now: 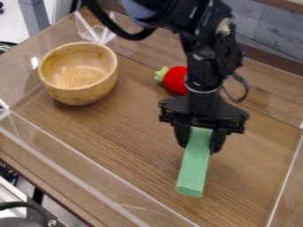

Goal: Remove the green stick from the brown bowl and put it on the table

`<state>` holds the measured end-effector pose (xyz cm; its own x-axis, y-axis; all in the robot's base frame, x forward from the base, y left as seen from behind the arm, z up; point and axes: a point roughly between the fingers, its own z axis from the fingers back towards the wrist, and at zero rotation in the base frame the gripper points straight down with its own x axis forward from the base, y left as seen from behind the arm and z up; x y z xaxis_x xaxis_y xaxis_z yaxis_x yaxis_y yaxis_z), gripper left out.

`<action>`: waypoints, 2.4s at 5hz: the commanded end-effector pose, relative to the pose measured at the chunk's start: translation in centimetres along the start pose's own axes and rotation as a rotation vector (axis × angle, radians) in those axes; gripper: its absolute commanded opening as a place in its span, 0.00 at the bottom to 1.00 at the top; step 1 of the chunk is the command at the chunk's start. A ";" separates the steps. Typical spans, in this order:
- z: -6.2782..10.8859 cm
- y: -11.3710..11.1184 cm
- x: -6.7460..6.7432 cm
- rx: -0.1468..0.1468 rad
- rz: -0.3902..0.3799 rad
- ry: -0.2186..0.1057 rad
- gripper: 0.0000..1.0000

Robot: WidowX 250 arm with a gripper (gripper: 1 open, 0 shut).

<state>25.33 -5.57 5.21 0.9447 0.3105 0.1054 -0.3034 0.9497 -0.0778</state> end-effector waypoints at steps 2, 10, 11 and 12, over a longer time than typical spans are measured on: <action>2.0 -2.6 -0.7 -0.006 -0.117 -0.024 0.00; -0.9 -1.0 3.1 0.044 -0.164 -0.029 0.00; -1.7 -0.5 3.2 0.045 -0.197 -0.027 0.00; -2.3 0.1 3.4 0.044 -0.226 -0.024 1.00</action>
<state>28.13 -4.57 2.57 0.9896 0.0891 0.1133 -0.0898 0.9960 0.0004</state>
